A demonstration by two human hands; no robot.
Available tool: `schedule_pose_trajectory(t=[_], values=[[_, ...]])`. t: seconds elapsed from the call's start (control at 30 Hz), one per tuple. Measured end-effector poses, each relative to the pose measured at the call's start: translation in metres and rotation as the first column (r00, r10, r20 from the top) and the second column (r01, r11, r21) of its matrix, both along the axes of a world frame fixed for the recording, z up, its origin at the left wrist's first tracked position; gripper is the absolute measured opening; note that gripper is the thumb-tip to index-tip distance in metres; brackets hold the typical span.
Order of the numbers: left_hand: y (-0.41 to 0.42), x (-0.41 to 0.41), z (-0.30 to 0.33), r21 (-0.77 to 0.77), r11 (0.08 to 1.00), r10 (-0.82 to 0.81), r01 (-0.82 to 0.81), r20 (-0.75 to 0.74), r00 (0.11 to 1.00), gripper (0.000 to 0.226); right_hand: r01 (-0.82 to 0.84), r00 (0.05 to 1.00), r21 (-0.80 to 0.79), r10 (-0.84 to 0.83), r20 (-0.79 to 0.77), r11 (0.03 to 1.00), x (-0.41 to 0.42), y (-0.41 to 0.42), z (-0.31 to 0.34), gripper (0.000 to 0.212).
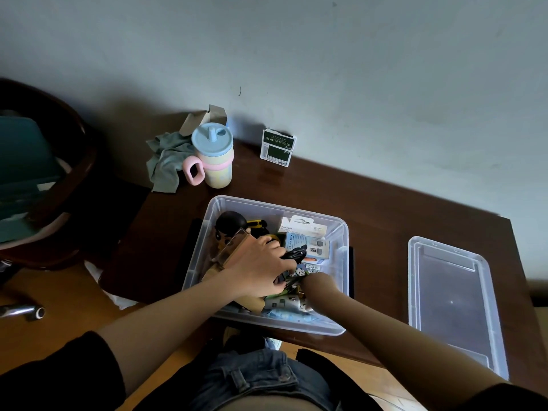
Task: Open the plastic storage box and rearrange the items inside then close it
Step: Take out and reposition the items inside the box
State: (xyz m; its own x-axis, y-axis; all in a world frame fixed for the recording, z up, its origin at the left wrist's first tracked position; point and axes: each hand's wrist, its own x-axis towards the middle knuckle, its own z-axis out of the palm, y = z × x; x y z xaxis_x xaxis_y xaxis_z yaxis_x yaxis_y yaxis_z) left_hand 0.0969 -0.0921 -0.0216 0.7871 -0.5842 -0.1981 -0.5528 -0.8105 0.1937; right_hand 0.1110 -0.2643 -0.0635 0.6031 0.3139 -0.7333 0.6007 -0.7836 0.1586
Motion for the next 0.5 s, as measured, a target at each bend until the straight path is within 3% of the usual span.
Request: schedule_pose_trajectory(t=[0.5], values=[[0.001, -0.002, -0.004, -0.054, 0.999, 0.006, -0.004, 0.051, 0.999, 0.031, 0.092, 0.995, 0.116, -0.095, 0.018, 0.989, -0.005, -0.002, -0.011, 0.035]])
